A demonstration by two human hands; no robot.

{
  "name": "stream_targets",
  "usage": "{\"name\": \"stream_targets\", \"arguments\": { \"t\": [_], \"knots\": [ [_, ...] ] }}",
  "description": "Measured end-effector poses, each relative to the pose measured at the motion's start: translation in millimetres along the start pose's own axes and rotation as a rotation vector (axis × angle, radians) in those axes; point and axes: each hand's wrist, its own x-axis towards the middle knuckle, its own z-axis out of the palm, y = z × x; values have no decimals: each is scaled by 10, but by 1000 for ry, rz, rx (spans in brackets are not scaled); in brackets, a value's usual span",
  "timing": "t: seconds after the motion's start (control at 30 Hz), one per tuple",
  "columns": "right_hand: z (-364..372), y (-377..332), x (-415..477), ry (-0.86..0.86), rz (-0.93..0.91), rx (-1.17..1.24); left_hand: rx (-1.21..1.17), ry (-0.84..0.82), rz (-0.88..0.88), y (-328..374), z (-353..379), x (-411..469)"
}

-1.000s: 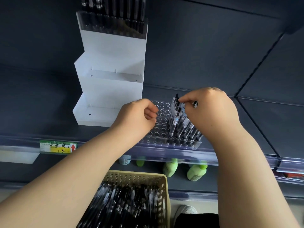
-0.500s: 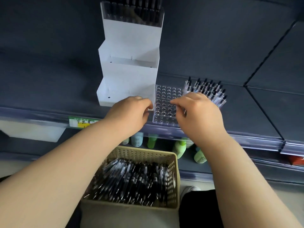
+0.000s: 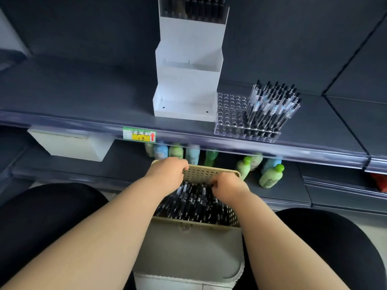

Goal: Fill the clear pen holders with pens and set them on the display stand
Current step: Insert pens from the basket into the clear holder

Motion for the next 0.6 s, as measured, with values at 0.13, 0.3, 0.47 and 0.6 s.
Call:
{"name": "stream_targets", "arguments": {
  "t": [0.13, 0.3, 0.47, 0.6],
  "knots": [
    [357, -32, 66, -100, 58, 135, -16, -126, -118, -132, 312, 3],
    [611, -174, 165, -163, 52, 212, -55, -228, -248, -225, 610, 87],
    [725, -361, 366, -137, 33, 256, -64, -257, -342, -204, 802, 241],
    [803, -471, 556, -143, 118, 265, -51, -278, -471, -175, 946, 394]
  ]
}}
